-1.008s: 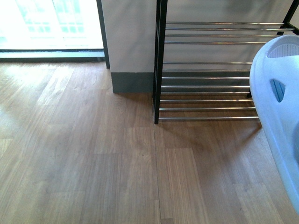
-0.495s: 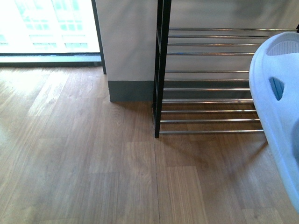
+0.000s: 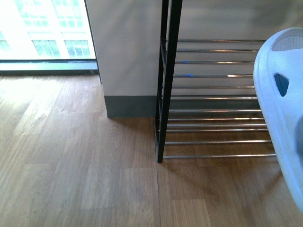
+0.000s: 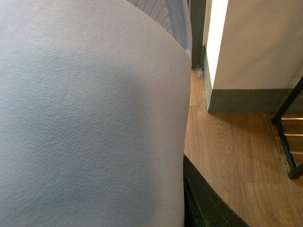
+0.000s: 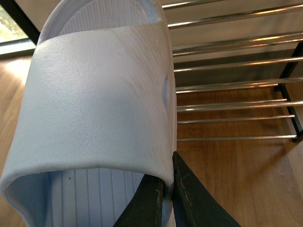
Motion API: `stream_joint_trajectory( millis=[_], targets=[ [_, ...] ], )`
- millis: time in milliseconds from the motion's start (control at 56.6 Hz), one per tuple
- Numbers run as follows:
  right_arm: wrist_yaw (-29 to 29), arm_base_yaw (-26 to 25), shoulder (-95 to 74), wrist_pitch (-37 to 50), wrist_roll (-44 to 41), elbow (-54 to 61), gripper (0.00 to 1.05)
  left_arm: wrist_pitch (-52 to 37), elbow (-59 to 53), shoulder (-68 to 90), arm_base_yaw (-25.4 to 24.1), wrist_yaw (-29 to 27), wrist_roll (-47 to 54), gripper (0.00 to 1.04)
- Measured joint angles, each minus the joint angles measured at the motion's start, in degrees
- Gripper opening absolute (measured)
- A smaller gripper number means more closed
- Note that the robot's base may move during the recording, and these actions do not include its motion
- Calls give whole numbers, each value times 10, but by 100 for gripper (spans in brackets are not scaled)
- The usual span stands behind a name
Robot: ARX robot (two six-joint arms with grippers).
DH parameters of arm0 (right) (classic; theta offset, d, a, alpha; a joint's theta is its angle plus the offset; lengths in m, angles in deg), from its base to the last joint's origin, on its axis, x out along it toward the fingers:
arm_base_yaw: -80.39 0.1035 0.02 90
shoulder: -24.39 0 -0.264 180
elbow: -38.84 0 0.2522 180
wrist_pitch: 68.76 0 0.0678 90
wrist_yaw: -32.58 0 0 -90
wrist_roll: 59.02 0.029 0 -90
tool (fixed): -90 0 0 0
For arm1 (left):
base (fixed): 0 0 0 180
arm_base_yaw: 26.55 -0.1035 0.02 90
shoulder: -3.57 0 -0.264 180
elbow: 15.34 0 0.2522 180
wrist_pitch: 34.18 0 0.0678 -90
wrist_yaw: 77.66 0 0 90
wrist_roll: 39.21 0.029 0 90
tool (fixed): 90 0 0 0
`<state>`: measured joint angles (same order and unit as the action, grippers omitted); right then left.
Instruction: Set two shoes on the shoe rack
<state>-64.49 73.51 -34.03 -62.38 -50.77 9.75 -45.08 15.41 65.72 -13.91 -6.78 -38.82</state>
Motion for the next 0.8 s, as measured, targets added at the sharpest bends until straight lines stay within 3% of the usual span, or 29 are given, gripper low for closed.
stream_joint_trajectory(
  millis=[795],
  targets=[
    [0,0,0,0,0,0,1,0,0,1,0,0,0,2]
  ],
)
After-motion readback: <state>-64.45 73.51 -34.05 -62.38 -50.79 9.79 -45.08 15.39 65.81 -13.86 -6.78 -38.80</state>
